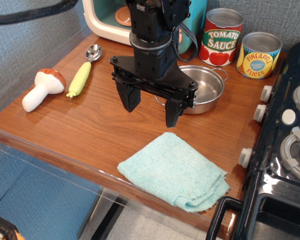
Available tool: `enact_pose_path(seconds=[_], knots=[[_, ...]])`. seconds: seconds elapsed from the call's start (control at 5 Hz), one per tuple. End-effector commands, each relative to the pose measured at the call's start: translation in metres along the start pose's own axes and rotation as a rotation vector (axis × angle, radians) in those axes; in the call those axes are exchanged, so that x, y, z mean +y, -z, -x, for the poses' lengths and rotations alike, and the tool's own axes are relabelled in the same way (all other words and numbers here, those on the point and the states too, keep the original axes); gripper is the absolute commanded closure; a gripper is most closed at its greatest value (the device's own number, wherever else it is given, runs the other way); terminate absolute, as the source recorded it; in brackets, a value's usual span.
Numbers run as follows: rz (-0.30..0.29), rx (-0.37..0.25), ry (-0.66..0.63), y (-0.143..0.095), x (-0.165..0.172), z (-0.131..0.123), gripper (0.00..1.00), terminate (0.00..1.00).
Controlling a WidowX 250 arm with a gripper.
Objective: PLACE THE POT RIGHT SIDE THE MUSHROOM.
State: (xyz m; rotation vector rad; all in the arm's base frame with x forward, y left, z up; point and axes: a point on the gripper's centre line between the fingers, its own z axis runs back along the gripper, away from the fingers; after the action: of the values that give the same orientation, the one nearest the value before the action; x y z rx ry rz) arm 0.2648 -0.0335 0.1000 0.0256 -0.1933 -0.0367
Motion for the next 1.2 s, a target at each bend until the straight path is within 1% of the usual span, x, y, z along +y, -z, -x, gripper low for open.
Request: enact_pose_path(seconds=[0.0,0.2,0.4,0.6,0.8,1.0], knots=[[0.0,0.0,0.0,0.0,0.0,0.0,0.0,0.0],[-0.005,0.005,0.006,0.005,-0.004,-0.013,0.0,0.0],[0.039,-0.01,0.001,0.008,-0.014,-0.041,0.0,0.0],[0.101,-0.021,-0.016,0.022,-0.027,-0.086,0.0,0.0],[0.157,-0.005,-0.023,0.041,-0.038,-0.114,0.0,0.0],[0.164,0.014,-0.015,0.061,-0.043,-0.126,0.0,0.0]])
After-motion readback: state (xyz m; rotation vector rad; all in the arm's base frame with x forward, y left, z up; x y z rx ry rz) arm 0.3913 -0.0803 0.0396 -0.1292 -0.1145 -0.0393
